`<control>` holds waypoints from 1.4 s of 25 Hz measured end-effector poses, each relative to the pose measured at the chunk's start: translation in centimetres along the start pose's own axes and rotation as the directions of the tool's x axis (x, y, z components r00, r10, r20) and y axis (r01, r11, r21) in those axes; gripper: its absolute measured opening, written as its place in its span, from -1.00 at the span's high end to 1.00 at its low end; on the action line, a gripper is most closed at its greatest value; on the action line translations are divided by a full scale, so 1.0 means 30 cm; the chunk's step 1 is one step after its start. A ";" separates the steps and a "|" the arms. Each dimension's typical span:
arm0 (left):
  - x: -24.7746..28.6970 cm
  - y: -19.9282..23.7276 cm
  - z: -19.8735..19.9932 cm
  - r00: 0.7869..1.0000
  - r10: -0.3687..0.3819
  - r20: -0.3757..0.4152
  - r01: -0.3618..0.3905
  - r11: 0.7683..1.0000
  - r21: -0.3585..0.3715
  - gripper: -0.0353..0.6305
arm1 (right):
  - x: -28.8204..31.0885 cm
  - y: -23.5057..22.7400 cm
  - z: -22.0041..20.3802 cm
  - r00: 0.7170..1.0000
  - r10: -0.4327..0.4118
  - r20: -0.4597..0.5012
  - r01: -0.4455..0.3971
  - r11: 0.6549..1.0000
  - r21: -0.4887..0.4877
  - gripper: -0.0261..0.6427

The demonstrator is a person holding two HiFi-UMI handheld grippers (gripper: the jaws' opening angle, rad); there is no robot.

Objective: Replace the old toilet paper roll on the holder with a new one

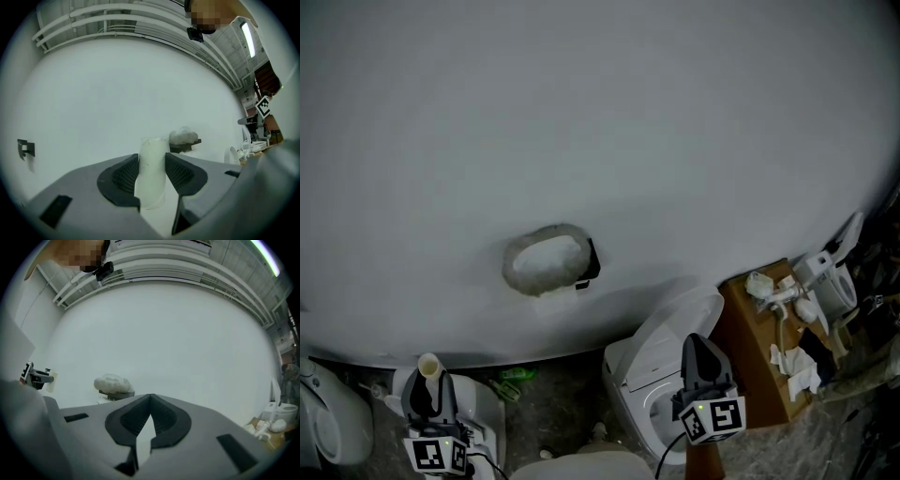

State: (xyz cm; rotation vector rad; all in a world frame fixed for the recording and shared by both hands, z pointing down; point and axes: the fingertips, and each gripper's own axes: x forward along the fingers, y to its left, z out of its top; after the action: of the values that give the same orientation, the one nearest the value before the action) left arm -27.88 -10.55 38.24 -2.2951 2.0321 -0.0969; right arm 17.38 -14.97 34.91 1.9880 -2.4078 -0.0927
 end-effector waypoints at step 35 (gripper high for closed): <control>-0.008 -0.084 -0.001 1.000 0.023 0.000 -0.023 1.000 -0.009 0.34 | 0.082 0.079 -0.031 0.988 0.151 -0.046 -0.153 0.987 -0.040 0.92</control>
State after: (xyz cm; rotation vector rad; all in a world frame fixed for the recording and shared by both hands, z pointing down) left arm -25.42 -10.01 38.53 -2.2763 2.0626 -0.0868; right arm 14.63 -16.98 35.92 1.7633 -2.4973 -0.0987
